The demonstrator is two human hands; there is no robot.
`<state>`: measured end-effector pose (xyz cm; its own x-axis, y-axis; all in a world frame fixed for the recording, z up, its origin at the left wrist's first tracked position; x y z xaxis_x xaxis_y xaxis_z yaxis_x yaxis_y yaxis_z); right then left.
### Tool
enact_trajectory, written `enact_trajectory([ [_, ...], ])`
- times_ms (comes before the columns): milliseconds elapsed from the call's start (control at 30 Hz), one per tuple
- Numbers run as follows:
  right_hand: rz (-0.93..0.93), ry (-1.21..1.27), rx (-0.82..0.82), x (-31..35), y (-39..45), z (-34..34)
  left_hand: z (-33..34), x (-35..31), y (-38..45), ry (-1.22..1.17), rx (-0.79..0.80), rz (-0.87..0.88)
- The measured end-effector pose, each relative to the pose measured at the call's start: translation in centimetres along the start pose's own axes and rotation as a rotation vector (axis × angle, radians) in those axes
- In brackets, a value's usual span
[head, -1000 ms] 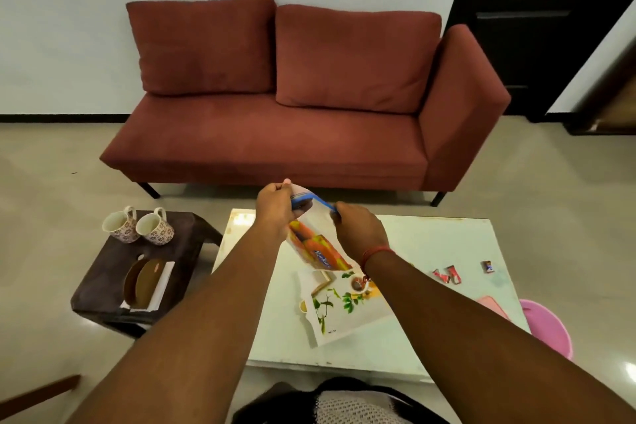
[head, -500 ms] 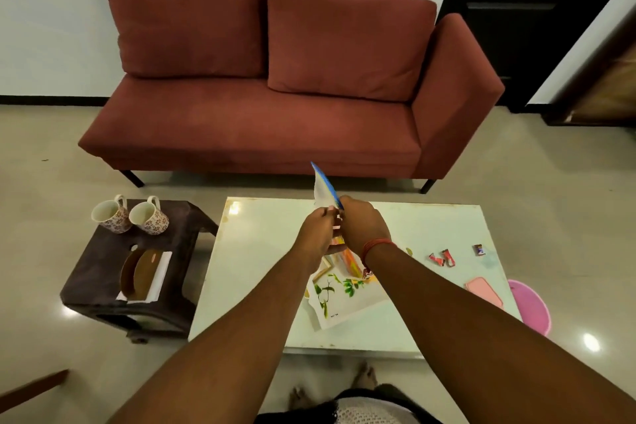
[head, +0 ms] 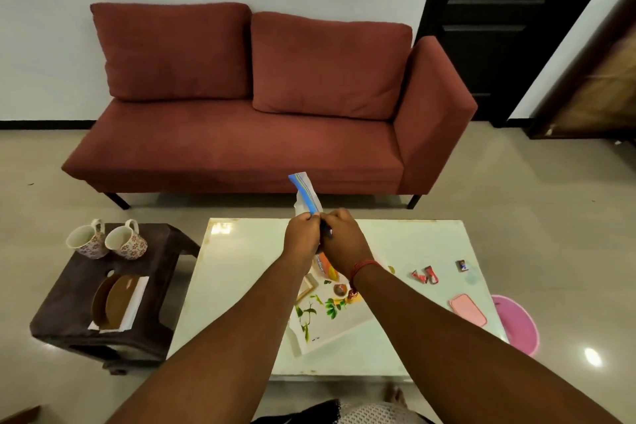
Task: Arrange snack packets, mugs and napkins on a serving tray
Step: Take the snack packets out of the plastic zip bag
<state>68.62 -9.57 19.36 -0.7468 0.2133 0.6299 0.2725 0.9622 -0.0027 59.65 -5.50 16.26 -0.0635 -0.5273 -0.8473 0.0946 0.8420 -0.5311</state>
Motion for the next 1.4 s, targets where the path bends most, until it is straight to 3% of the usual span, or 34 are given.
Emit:
enact_trajectory([
  [333,-0.094,-0.059,-0.002,-5.9,2.3,-4.8,7.6,0.3,-0.2,-0.131,-0.049,-0.023],
  [533,-0.063,0.066,0.076,-7.7,3.6,-5.6,8.5,0.2,-0.9,-0.019,-0.076,0.063],
  [733,-0.011,0.215,0.059,-7.6,3.8,-5.8,7.8,-0.8,-0.4,0.092,-0.172,0.154],
  [933,0.045,0.248,0.023,-7.8,4.4,-6.1,7.3,-1.4,0.6,0.199,-0.133,0.220],
  [1233,0.278,0.128,-0.146,-11.9,4.7,-8.0,1.4,-3.6,2.4,0.503,-0.276,0.342],
  [1400,0.470,0.084,-0.264,-14.0,4.2,-9.3,-1.1,-3.6,3.5,0.500,-0.272,0.316],
])
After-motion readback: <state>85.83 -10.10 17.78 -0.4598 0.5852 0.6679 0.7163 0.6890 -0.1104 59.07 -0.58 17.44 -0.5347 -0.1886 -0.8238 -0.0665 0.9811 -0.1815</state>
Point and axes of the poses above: each hand's wrist, its own y-axis towards the middle knuckle, its own z-axis out of the palm, x = y × z, the point moved 6 cm from there along y, towards the middle knuckle, and after that the axes turned 4 degrees about -y, right-handed, at the moved point
